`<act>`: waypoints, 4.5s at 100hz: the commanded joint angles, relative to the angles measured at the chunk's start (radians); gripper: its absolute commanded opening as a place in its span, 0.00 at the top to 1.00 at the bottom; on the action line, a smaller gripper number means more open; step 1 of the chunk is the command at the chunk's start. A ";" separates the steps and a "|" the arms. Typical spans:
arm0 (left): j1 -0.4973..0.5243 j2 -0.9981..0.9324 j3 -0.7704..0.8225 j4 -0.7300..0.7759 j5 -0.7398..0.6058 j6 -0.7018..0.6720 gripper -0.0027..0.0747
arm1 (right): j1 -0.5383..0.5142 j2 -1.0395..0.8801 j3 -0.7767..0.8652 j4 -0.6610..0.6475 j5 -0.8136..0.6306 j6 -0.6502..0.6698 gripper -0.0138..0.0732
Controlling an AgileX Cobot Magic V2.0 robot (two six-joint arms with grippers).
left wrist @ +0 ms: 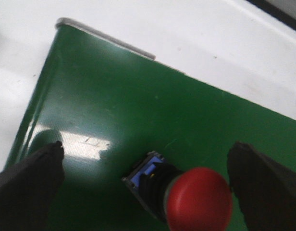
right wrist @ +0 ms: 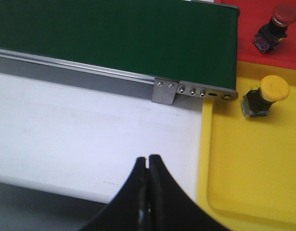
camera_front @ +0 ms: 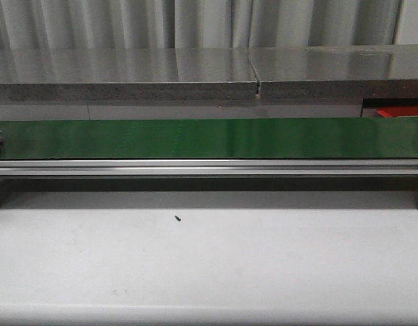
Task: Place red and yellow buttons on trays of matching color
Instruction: 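Set the red button on the conveyor belt and open the left gripper, then move the left gripper back and grasp a yellow push-button, then set the yellow button on the conveyor belt and release it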
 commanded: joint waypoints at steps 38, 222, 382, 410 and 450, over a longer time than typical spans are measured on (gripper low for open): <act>0.028 -0.068 -0.201 -0.067 0.087 0.017 0.10 | 0.000 -0.003 -0.023 0.004 -0.054 -0.004 0.98; 0.348 0.156 -0.084 0.333 -0.134 -0.062 0.12 | 0.000 -0.003 -0.023 0.004 -0.054 -0.004 0.98; -0.055 -0.005 -0.084 0.245 0.001 -0.059 0.97 | 0.000 -0.003 -0.023 0.004 -0.054 -0.004 0.98; -0.056 -0.016 -0.084 0.196 0.025 -0.009 0.19 | 0.000 -0.003 -0.023 0.004 -0.054 -0.004 0.98; -0.128 -0.114 -0.148 0.190 0.053 0.010 0.13 | 0.000 -0.003 -0.023 0.004 -0.054 -0.004 0.98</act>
